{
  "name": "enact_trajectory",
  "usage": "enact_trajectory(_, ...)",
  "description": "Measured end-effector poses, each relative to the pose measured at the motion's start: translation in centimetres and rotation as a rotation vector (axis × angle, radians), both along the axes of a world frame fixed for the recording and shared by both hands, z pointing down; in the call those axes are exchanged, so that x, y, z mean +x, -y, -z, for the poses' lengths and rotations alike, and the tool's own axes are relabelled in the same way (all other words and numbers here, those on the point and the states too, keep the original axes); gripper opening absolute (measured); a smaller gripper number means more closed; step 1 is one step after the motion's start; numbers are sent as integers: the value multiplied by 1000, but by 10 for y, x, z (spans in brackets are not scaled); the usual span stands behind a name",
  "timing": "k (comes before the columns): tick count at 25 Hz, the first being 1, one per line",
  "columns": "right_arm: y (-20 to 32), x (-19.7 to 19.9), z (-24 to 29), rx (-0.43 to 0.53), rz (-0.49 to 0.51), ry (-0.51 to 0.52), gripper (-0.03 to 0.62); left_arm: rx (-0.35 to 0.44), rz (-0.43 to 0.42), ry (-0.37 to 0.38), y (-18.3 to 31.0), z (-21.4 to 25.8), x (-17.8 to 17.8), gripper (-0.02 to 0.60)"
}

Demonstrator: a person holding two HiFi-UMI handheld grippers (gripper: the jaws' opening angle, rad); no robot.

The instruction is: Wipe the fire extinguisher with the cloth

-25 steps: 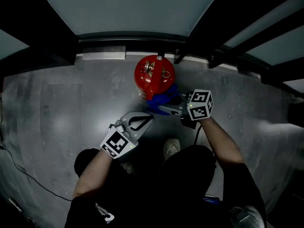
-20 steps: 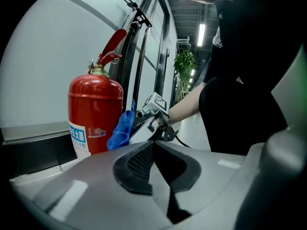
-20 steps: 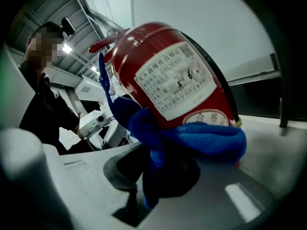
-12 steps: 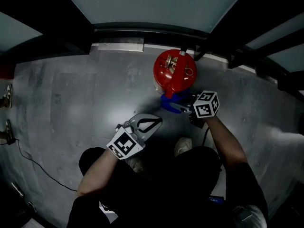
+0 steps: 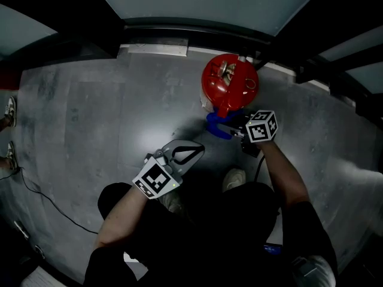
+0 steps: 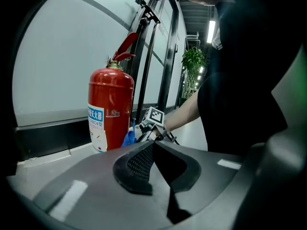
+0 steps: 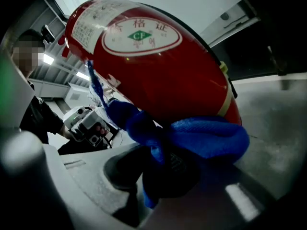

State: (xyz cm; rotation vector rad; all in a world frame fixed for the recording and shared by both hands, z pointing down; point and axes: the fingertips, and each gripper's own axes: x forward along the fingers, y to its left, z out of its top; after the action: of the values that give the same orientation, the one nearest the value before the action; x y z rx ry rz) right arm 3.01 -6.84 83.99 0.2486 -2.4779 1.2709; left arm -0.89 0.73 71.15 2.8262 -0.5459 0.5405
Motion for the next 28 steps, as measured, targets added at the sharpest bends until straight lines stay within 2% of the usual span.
enact_trajectory(7,6,-1,-43,6,-16,-130,63,9,31,1,-2,4,-12,7)
enact_trajectory(14,6,0,-86,6,-152,-306,63,-6,39,18,-7,1,-17,8)
enact_trajectory(16,1,0,-83,-23,-149,-286,63,-4,38,15,-6,0,-18,7)
enact_trajectory(20,-21,-3,-50,-16,-47,-198,63,7,20,14,-4,-1,-15,7)
enact_trajectory(24,-33,28,-1,109,-39,-186,63,6,-14,8,1,-8,-4,8)
enact_trajectory(28,-27,60,79,251,-82,-69,63,-13,-75,5,3,-16,14,6)
